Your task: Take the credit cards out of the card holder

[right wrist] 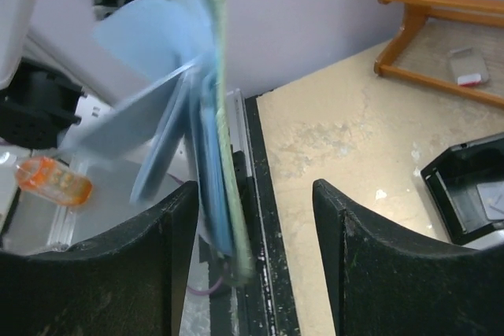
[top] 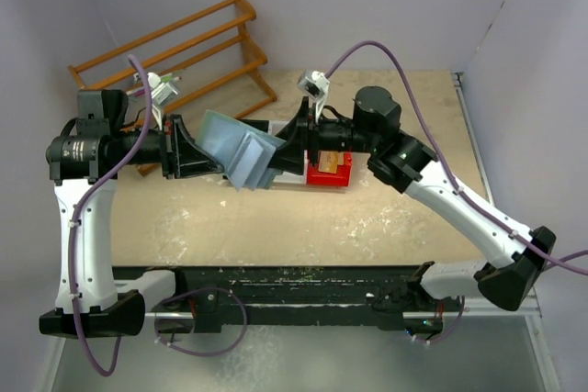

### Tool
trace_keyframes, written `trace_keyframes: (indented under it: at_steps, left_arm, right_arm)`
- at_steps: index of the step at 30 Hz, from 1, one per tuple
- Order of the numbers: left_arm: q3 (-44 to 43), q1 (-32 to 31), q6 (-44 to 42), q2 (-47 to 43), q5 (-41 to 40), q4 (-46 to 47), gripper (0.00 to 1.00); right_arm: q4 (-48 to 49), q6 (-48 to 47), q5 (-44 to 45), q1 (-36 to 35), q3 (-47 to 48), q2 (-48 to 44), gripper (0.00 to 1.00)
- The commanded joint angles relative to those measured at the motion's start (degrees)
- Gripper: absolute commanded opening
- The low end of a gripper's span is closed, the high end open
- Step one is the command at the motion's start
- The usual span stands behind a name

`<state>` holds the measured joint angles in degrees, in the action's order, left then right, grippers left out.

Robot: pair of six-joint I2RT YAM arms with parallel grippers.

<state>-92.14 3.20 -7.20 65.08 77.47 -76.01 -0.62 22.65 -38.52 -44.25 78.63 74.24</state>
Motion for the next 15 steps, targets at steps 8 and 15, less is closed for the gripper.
trace_keyframes:
  at_steps: [8, 15]
  left_arm:
    - [-3.69, -0.04, -2.48, -0.40, 0.93, -1.15, 0.00]
    - [-4.73, -0.11, -2.32, -0.12, 1.98, -1.60, 0.00]
  right_arm:
    - [-7.39, 8.32, 17.14, -0.13, 7.79, 6.71, 0.56]
    - [2.00, 2.14, -4.22, 0.20, -0.38, -0.86, 0.57]
